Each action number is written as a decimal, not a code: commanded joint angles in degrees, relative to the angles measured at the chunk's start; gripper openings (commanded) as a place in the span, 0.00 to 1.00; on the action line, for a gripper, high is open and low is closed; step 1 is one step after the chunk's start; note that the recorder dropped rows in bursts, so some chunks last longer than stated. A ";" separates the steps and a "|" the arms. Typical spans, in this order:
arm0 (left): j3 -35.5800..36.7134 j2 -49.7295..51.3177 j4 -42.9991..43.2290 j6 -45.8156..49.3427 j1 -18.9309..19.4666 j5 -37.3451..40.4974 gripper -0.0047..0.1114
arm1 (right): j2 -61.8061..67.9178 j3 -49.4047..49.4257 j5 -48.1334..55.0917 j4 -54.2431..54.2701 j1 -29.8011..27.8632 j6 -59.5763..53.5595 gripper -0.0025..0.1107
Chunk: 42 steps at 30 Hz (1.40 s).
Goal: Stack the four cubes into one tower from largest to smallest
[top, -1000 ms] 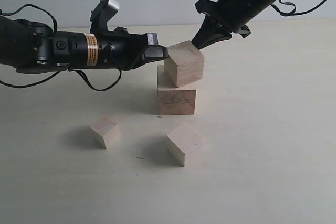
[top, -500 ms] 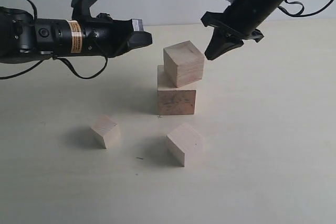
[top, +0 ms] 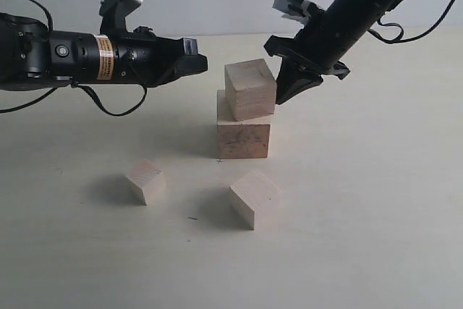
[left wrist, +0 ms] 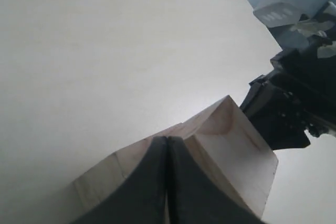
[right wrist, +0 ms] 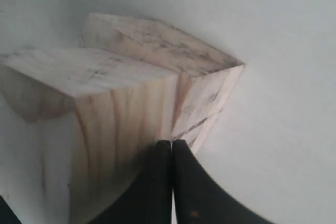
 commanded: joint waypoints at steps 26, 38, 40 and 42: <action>0.26 -0.52 4.16 -6.80 -1.22 1.74 0.04 | -3.82 0.27 -0.14 -0.54 3.15 0.60 0.02; -1.62 -0.52 1.82 -5.56 -2.86 2.38 0.04 | -5.37 0.27 -0.14 -1.44 3.15 0.96 0.02; -1.62 -0.52 2.05 -5.56 -2.86 2.38 0.04 | -5.37 0.27 -0.14 -1.44 3.15 0.96 0.02; -1.62 -0.52 2.05 -5.56 -2.86 2.38 0.04 | -5.36 0.27 -0.14 -1.44 3.15 1.61 0.02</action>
